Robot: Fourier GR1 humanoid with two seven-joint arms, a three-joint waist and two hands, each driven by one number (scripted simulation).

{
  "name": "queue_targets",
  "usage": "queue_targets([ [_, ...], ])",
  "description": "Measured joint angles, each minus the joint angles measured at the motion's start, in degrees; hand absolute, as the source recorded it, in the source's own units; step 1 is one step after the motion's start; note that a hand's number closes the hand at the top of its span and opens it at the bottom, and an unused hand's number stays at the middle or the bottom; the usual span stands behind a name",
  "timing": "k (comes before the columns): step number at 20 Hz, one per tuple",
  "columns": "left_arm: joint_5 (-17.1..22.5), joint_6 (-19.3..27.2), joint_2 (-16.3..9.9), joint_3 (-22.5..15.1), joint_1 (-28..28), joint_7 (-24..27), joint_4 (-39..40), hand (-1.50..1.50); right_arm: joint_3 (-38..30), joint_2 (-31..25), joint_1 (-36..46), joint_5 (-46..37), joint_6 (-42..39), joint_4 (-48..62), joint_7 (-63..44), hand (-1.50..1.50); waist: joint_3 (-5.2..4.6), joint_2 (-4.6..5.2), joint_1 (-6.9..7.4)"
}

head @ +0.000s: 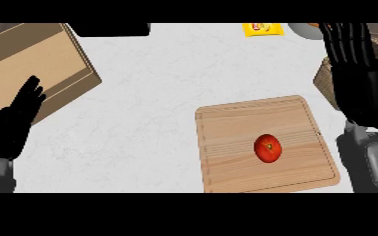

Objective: Pick the tomato from the cutting board and place it in the basket

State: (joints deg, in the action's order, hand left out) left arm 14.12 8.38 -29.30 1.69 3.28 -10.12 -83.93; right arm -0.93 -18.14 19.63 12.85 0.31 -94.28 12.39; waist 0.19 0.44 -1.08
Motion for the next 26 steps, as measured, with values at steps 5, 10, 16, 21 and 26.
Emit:
queue_targets([
  [5, -2.59, -0.10, 0.97, -2.98, 3.50, -0.01, 0.07, 0.00, 3.22, 1.60, -1.60, 9.54, -14.56, 7.26, 2.92, 1.50, 0.17, 0.88, 1.60],
  [10, -3.81, -0.78, 2.56, -6.07, 5.11, -0.39, 0.37, 0.00, 8.58, 4.84, -3.93, 17.93, -33.02, 7.45, 12.18, -1.50, 0.46, 0.97, 1.46],
  [16, -7.21, 0.90, 5.80, -8.95, 7.19, -1.56, 3.12, 0.00, 6.94, 2.04, -14.25, 11.26, -35.65, 4.63, 20.83, -1.50, 0.03, -0.08, 0.35],
  [21, -7.68, 1.09, 6.13, -9.31, 7.42, -2.63, 2.63, 0.00, 1.10, -8.28, -13.06, 0.03, -30.96, 2.08, 20.79, -1.50, -0.12, -0.47, 0.21],
  [26, -7.93, 0.53, 6.18, -9.38, 7.72, -2.19, 3.32, 0.00, -1.83, -22.27, -10.39, -9.24, -32.52, 2.05, 21.28, -1.50, -0.15, -0.29, 0.83],
])
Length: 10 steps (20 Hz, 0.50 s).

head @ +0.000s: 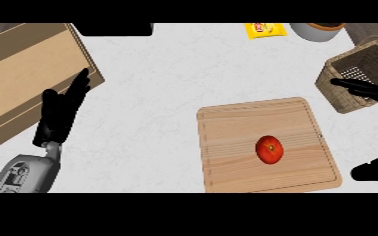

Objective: Pick the tomato from the cutting board and place it in the basket

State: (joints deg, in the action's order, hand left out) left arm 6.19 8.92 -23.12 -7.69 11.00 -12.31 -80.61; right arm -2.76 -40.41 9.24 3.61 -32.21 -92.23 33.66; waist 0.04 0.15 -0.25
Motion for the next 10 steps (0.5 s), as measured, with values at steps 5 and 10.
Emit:
queue_targets([
  [5, -0.70, 0.20, 1.18, -0.49, 0.53, 0.83, 1.33, 0.00, 3.72, -10.46, -0.19, -6.74, -1.90, -0.34, 1.93, -1.50, 0.02, 0.16, 0.47],
  [10, -1.04, 0.04, 1.86, -0.52, 1.89, 0.03, 1.66, 0.00, 7.60, -16.30, -0.31, -9.76, -0.42, 1.38, 5.82, -1.50, 0.04, 0.17, 0.81],
])
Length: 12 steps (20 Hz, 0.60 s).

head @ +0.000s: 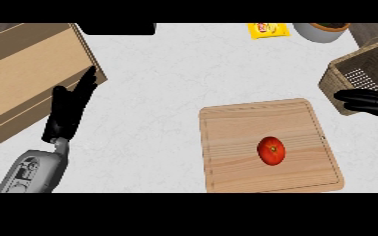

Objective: Pick the tomato from the cutting board and place it in the basket

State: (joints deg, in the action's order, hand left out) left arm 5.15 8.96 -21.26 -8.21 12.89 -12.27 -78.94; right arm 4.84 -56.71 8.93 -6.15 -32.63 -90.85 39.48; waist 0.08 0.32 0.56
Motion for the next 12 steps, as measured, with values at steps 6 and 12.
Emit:
queue_targets([
  [6, -0.18, -1.04, 0.24, 0.81, 1.31, 0.12, 1.37, 0.00, 4.58, -1.39, 1.08, -2.68, 4.02, 5.35, 4.62, -1.50, -0.01, 0.01, 0.28],
  [12, -1.01, -1.47, 0.95, 1.53, 1.50, 0.51, 2.57, 0.00, 6.72, 0.98, 3.25, -3.59, 7.99, 12.07, 7.88, -1.50, -0.02, -0.07, 0.19],
])
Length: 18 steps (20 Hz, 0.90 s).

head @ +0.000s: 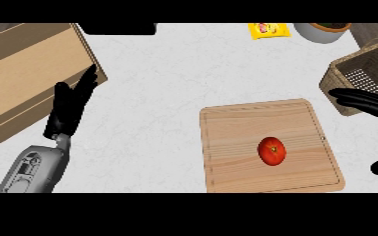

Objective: Pick the tomato from the cutting board and place it in the basket

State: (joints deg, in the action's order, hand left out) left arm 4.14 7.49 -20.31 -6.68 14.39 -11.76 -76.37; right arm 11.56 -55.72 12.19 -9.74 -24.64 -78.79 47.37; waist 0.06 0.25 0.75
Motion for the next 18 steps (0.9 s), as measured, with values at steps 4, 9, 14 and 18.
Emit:
queue_targets([
  [4, -0.73, -0.12, 0.11, 0.36, -0.94, -0.26, -1.43, 0.00, 2.17, 3.28, 0.99, -1.65, 2.20, 2.52, 0.26, -1.50, -0.03, -0.10, -0.03],
  [9, -1.88, 0.10, 1.35, 0.35, -0.28, -1.22, -1.52, 0.00, 4.55, 6.26, 3.27, -3.09, 2.65, 5.30, 0.23, -1.50, -0.02, -0.10, -0.08],
  [14, -2.20, -0.95, 1.47, 1.03, -1.35, -0.65, -1.76, 0.00, 7.51, 9.42, 4.93, -5.90, 3.91, 8.55, 1.24, -1.50, -0.04, -0.13, -0.08],
  [18, -2.46, -1.74, 1.87, 2.28, -1.39, 0.66, -0.39, 0.00, 8.86, 12.73, 5.23, -8.39, 5.59, 10.58, 1.80, -1.50, -0.05, -0.16, -0.29],
])
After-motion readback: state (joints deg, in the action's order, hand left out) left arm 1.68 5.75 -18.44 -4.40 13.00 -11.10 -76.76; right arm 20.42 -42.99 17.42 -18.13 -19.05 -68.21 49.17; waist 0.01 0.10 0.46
